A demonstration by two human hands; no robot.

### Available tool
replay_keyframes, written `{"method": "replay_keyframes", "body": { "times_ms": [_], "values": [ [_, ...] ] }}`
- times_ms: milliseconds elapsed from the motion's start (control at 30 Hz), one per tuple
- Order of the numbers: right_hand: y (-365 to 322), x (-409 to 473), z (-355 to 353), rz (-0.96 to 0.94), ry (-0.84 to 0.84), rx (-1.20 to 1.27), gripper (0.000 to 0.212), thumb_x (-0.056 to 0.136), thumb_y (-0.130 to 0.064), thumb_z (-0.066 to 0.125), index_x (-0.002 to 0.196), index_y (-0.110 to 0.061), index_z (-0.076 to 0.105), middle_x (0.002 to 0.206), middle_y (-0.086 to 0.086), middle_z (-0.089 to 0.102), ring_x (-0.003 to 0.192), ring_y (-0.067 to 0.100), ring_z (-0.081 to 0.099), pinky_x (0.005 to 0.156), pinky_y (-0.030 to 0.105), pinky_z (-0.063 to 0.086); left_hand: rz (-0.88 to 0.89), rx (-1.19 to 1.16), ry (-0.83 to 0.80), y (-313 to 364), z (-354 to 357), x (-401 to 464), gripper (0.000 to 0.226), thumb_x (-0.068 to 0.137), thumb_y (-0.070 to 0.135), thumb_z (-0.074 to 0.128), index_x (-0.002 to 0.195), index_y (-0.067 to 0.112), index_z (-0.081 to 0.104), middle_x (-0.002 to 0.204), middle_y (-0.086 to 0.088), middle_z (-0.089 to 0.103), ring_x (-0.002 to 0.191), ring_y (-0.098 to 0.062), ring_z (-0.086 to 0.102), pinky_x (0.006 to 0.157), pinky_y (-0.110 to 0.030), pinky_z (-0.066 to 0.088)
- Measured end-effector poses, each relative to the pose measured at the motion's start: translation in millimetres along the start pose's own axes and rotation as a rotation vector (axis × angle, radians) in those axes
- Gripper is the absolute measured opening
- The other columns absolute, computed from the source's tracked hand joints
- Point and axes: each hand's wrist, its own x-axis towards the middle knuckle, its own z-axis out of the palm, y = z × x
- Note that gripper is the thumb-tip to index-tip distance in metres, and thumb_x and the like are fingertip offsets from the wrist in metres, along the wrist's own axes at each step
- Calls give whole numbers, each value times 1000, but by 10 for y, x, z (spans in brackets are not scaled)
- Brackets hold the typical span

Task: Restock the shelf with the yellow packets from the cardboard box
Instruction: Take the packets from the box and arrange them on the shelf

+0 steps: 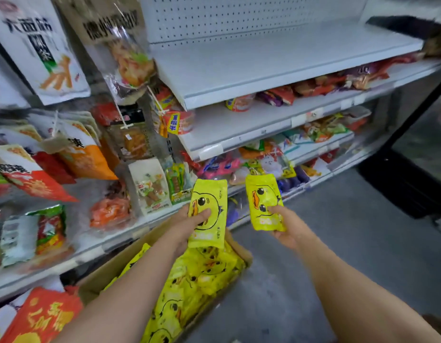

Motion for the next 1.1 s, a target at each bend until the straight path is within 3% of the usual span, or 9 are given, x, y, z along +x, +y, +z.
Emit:
{"method": "replay_keyframes", "body": {
  "times_ms": [100,200,367,433,567,700,833,1000,1100],
  "values": [
    [-343,60,-31,-91,-52,113,23,94,-14,60,116,-12,67,102,8,76,82,21,75,63,31,60,61,-15,-39,367,224,45,41,79,16,79,117,13,65,105,-7,74,97,-27,71,89,-49,55],
    [-700,124,31,-186,-70,147,26,91,-15,63,116,-15,68,102,5,76,84,20,75,65,32,61,98,-32,-79,770,388,110,36,80,9,76,115,11,66,103,-11,74,85,-24,73,71,-39,60],
    [-1401,190,184,-314,-110,103,57,76,-25,73,131,-11,61,120,11,70,101,26,72,73,37,60,172,47,-158,1399,585,167,31,83,4,72,114,8,66,97,-10,75,76,-22,73,61,-33,59],
    [-1699,254,252,-348,-127,104,58,77,-25,74,131,-11,61,120,11,70,102,26,71,76,37,60,220,103,-156,1630,650,248,34,82,4,73,114,7,67,98,-11,75,77,-22,73,62,-33,59],
    [-2315,390,433,-409,-257,104,48,82,-20,68,128,-10,62,116,11,72,92,23,73,66,32,60,265,160,-119,2070,840,386,30,82,6,74,110,11,68,95,-8,76,79,-22,73,70,-36,61],
    [-3030,738,547,-488,-367,10,55,81,-19,69,133,-7,58,122,15,68,98,27,71,75,37,60,312,288,-76,2570,1037,670,29,85,12,72,114,9,68,100,-10,75,83,-23,72,77,-35,60],
    [-3731,1018,654,-455,-468,-112,47,85,-19,68,129,-6,59,112,15,70,77,23,73,53,31,57,302,213,-10,2964,1261,894,24,91,10,65,114,4,65,86,-8,75,65,-18,71,56,-29,58],
    [-4332,1333,888,-451,-532,-214,57,76,-19,74,129,-6,60,119,15,70,97,28,71,85,41,58,301,262,94,3380,1358,1091,34,88,15,69,119,4,63,104,-14,74,81,-26,70,81,-41,57],
    [-4522,1461,1059,-449,-547,-259,45,82,-16,74,125,-8,62,114,12,73,95,27,72,84,39,58,286,317,134,3608,1335,1133,35,85,20,73,116,6,65,104,-14,74,89,-29,71,86,-45,57]
  ]
}}
